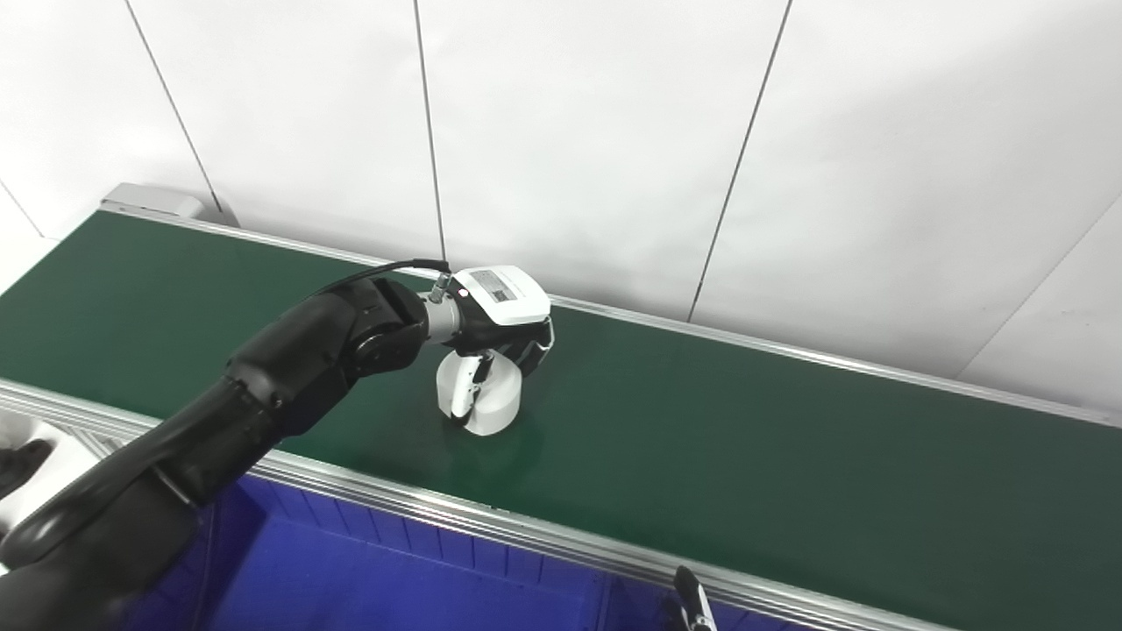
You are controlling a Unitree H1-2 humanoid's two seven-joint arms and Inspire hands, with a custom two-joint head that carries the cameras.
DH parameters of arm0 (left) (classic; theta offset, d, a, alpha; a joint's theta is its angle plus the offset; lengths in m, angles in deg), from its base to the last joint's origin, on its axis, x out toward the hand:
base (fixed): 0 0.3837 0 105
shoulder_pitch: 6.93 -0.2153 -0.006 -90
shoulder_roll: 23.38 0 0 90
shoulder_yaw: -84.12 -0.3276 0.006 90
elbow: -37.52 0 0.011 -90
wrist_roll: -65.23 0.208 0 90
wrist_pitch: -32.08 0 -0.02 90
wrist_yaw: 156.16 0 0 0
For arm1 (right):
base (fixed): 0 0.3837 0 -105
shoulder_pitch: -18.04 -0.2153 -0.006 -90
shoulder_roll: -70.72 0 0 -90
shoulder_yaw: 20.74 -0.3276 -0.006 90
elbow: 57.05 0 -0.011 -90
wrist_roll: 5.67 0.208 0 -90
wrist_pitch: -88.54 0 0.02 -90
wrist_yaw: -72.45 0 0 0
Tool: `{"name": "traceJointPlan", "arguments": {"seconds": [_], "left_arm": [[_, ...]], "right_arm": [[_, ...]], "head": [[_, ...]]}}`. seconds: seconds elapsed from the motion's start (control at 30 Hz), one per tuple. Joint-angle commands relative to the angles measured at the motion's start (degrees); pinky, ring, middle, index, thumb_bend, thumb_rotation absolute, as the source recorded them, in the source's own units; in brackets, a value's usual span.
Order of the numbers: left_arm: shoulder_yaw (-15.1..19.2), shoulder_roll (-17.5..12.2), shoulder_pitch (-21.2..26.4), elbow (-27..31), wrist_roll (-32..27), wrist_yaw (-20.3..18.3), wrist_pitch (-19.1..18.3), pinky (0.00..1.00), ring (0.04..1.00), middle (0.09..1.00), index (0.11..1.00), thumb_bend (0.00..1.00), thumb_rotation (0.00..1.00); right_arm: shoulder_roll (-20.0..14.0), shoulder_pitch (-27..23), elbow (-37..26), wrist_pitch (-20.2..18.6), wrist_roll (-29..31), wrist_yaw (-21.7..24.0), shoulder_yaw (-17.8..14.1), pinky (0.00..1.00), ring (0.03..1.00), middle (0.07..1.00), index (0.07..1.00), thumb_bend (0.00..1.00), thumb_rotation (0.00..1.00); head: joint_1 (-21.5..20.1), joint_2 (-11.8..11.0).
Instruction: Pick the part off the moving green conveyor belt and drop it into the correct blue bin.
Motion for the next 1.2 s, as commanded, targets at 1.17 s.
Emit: {"name": "traceJointPlan", "arguments": {"seconds": [1.17], "left_arm": [[13.93,-4.85,-41.69,37.64,-5.08,-6.98,-10.92,0.40,0.439,0.506,0.486,0.50,0.00]], "right_arm": [[-0.14,4.02,-20.83,-13.85,0.77,5.28,1.00,0.91,0.930,0.987,1.000,0.84,0.94]], "head": [[6.17,16.82]]}}
